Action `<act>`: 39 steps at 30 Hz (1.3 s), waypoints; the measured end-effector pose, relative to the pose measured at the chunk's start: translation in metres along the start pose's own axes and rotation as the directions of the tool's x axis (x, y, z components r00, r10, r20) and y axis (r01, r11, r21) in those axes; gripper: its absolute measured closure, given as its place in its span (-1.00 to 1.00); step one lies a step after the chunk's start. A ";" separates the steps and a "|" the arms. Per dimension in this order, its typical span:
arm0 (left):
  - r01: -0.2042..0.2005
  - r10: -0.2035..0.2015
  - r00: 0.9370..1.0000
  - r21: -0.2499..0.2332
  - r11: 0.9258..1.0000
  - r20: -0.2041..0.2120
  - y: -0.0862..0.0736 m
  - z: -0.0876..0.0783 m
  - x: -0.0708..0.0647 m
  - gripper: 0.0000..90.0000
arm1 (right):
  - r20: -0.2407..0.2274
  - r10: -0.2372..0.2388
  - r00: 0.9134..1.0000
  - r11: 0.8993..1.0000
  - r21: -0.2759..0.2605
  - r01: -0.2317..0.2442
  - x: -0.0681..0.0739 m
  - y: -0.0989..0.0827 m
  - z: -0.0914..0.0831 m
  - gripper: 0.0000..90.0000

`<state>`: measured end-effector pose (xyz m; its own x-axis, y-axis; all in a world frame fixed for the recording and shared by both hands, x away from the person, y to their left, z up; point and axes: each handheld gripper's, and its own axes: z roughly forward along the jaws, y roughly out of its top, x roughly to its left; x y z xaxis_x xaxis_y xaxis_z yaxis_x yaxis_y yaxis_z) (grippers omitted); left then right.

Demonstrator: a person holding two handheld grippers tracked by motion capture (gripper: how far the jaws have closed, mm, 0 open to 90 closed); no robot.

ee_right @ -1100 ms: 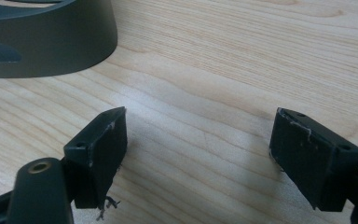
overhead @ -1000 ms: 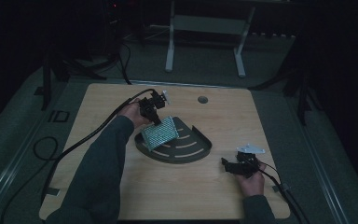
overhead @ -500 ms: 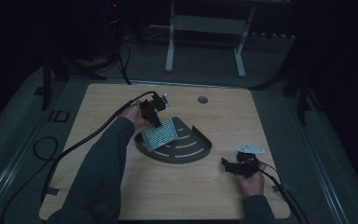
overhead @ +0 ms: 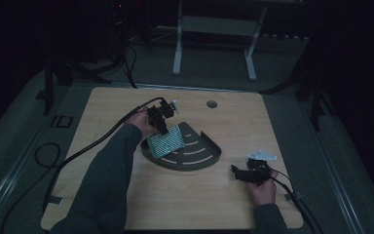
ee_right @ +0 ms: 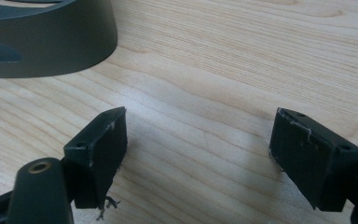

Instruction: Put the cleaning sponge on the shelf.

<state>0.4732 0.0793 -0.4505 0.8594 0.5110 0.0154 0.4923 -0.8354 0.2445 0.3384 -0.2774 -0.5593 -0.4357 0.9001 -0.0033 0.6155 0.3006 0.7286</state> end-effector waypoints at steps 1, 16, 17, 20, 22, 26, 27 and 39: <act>-0.001 0.001 1.000 0.003 1.000 -0.004 0.000 0.000 0.000 0.99 | 0.000 0.000 1.000 1.000 0.000 0.000 0.000 0.000 0.000 -0.59; -0.003 0.003 1.000 0.021 1.000 -0.023 0.000 0.004 -0.001 0.98 | -0.001 -0.001 1.000 1.000 0.000 0.001 0.000 0.000 0.000 -0.59; -0.002 0.003 1.000 0.021 1.000 -0.024 0.000 0.004 -0.001 0.98 | -0.001 -0.001 1.000 1.000 0.000 0.001 0.000 0.000 0.000 -0.59; -0.006 0.007 0.999 0.030 1.000 -0.035 0.001 0.005 -0.001 0.98 | -0.001 -0.001 1.000 1.000 0.000 0.001 0.000 0.000 0.000 -0.59; -0.007 0.009 0.999 0.032 0.999 -0.042 0.000 0.005 -0.002 0.97 | -0.001 -0.001 1.000 1.000 0.000 0.001 0.000 0.000 0.000 -0.59; -0.009 0.010 0.999 0.036 0.999 -0.049 0.000 0.005 -0.002 0.97 | -0.001 -0.002 1.000 1.000 0.000 0.002 0.000 0.000 0.000 -0.59; -0.009 0.010 0.999 0.035 0.999 -0.049 0.000 0.005 -0.002 0.97 | -0.001 -0.002 1.000 1.000 0.000 0.002 0.000 0.000 0.000 -0.59; -0.016 0.018 0.998 0.044 0.999 -0.056 0.002 0.008 -0.004 0.95 | -0.002 -0.002 1.000 1.000 0.000 0.002 0.000 0.000 0.000 -0.59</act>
<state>0.4716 0.0744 -0.4576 0.8592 0.5063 0.0744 0.4842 -0.8514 0.2018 0.3386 -0.2775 -0.5592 -0.4379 0.8990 -0.0035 0.6149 0.3023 0.7284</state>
